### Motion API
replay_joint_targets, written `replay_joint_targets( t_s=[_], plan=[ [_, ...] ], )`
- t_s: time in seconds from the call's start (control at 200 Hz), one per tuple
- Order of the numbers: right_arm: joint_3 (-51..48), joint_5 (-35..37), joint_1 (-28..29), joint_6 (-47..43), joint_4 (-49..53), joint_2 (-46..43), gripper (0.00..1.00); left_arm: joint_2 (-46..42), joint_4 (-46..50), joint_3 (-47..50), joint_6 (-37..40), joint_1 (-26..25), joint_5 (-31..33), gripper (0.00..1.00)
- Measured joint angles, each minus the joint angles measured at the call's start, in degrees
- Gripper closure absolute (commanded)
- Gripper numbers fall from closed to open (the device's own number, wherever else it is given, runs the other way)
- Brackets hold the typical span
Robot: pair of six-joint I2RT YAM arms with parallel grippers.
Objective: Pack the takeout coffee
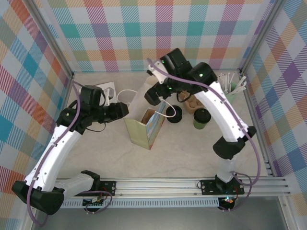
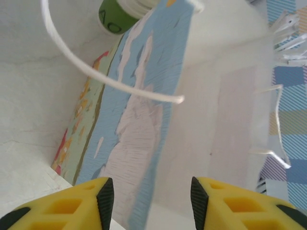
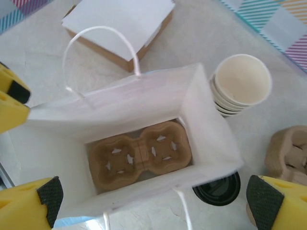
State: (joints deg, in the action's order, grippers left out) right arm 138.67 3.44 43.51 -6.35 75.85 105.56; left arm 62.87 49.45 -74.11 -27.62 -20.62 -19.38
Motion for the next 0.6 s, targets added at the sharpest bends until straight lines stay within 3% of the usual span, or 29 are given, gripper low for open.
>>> replay_joint_targets(
  t_s=[0.295,0.6],
  plan=[
    [-20.81,-0.66,-7.85,7.76,-9.07,-13.51,0.0,0.85,4.42,-12.07,4.44,0.02,3.06,0.45],
    [-41.66,-2.6,-16.74,15.02,-17.14,-24.76,0.0,11.26,8.66,-24.15,12.76,0.02,5.38,0.38]
  ],
)
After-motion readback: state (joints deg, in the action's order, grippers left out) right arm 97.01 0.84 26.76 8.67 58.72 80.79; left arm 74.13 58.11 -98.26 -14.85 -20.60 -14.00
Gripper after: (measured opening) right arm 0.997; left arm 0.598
